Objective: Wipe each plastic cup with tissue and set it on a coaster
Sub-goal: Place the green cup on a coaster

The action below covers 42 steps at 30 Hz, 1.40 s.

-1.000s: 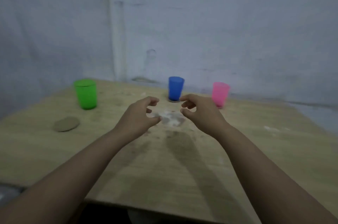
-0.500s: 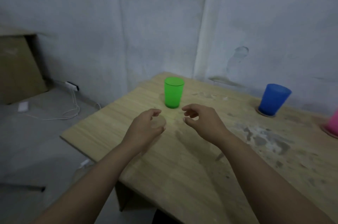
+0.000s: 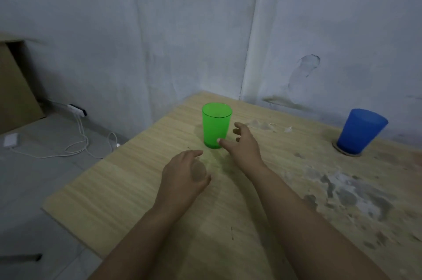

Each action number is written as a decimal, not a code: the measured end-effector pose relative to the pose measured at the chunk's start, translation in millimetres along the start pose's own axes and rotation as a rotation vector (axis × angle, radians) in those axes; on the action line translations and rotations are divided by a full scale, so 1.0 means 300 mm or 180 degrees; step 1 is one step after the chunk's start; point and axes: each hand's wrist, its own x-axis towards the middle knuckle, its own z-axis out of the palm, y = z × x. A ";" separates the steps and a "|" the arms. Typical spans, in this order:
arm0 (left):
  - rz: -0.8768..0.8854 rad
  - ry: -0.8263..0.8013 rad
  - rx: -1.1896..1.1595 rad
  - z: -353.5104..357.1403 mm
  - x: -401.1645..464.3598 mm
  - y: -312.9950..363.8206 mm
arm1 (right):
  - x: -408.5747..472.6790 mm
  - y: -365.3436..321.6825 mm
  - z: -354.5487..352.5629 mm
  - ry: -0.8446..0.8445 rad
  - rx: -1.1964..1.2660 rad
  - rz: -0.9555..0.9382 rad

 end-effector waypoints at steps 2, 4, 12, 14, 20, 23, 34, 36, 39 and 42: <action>0.0024 0.0009 0.0009 0.007 0.003 -0.008 | 0.033 0.004 0.028 -0.0031 0.0126 0.0088; 0.0037 0.0011 0.0045 0.013 0.005 -0.014 | 0.059 0.005 0.056 -0.0078 0.0274 0.0096; 0.0169 -0.0033 0.0116 0.026 0.020 0.002 | 0.092 -0.008 0.083 0.0128 0.0294 -0.0031; 0.0251 -0.0063 0.0087 0.034 0.033 0.028 | 0.094 0.001 0.049 0.0242 0.0343 -0.0007; 0.0392 -0.0161 -0.0264 0.119 0.117 0.139 | 0.100 0.084 -0.134 0.0705 0.0322 0.0130; 0.0298 -0.0257 -0.0451 0.195 0.175 0.206 | 0.106 0.135 -0.244 0.0947 0.0250 0.0257; 0.0715 -0.1082 0.0071 0.377 0.237 0.339 | 0.146 0.276 -0.434 0.1416 0.0138 0.0612; 0.0878 -0.1227 0.0399 0.386 0.228 0.326 | 0.150 0.282 -0.436 0.1413 0.0146 0.0644; 0.0985 -0.1365 0.0713 0.392 0.216 0.306 | 0.150 0.284 -0.435 0.1360 0.0134 0.0666; 0.0956 -0.1324 0.0726 0.372 0.194 0.299 | 0.129 0.278 -0.415 0.1322 0.0129 0.0826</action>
